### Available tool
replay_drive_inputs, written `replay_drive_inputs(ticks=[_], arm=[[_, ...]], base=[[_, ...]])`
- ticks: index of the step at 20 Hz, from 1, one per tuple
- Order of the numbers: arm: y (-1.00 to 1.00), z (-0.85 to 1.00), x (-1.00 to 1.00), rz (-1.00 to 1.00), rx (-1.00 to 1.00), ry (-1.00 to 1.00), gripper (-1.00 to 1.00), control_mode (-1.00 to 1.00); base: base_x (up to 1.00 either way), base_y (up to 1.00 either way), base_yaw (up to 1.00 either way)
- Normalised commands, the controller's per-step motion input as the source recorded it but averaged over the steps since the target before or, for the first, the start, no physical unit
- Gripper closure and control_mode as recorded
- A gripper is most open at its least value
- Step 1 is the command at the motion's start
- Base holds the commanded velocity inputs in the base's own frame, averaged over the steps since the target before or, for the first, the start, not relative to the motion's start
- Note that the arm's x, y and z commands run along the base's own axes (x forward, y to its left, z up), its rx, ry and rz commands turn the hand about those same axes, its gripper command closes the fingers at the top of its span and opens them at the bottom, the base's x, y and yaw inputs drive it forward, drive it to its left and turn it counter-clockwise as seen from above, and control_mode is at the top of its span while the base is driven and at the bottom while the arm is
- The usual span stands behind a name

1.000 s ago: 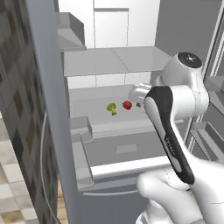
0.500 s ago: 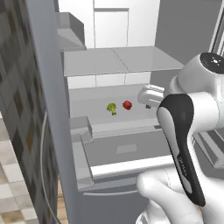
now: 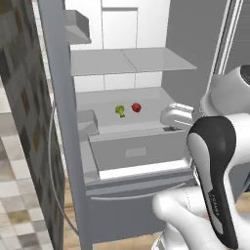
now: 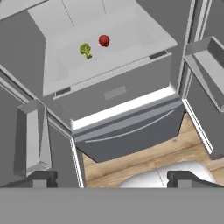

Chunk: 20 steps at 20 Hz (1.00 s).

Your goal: Place the ketchup and mayonnaise from the counter to the top shelf of the fridge. If the existing items in the fridge are on the top shelf, move them to other shelves.

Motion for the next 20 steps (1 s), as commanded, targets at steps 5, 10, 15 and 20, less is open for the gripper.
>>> replay_drive_inputs(ticks=[5, 10, 15, 20], arm=[[0.0, 0.0, 0.0, 0.0, 0.0, 0.0, -1.0, 1.0], [0.0, 0.0, 0.0, 0.0, 0.0, 0.0, -1.0, 1.0], [0.0, 0.0, 0.0, 0.0, 0.0, 0.0, -1.0, 1.0], [0.0, 0.0, 0.0, 0.0, 0.0, 0.0, -1.0, 1.0]], base=[[-1.0, -0.46, -0.12], [-0.76, -0.96, -0.29], [-0.01, -1.0, -0.31], [0.55, -1.0, -0.2]])
